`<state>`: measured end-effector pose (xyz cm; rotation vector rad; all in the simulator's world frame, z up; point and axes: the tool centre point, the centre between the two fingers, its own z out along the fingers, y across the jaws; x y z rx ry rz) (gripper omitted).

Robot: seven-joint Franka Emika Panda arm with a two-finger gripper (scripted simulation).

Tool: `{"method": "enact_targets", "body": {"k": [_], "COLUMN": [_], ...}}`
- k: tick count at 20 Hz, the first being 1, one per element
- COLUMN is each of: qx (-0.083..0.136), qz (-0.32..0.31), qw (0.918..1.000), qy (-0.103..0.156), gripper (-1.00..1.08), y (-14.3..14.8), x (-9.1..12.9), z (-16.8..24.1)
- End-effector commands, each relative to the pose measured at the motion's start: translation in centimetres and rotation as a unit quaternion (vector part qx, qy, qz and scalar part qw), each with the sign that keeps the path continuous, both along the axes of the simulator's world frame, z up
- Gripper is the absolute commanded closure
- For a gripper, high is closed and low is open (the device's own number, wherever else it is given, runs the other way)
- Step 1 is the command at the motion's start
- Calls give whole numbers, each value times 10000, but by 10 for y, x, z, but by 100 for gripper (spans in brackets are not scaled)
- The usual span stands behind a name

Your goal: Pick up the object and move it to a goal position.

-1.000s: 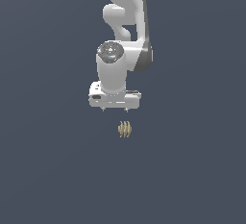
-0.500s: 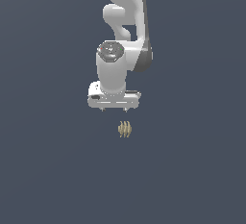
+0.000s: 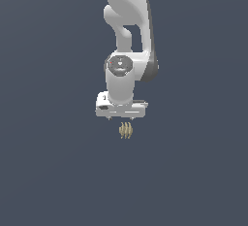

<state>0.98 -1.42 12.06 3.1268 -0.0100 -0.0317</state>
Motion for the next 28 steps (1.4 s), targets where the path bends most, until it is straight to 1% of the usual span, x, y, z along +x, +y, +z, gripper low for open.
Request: {"method": "enact_targets", "body": {"k": [1,9,14,23,28], "qx": [26,70,69,72,73], "qz": [-5,-19,-14,-19,-20], "qw": [10000,9999,9999,9999,9999], "qy": [-39,-98,-91,-99,-102], "gripper": [-92,-92,-92,-92,-92], "y": [9,24,24,24,24], "x": [7,16,15,15,16], "z": [-12,-30,-33,-74,-80]}}
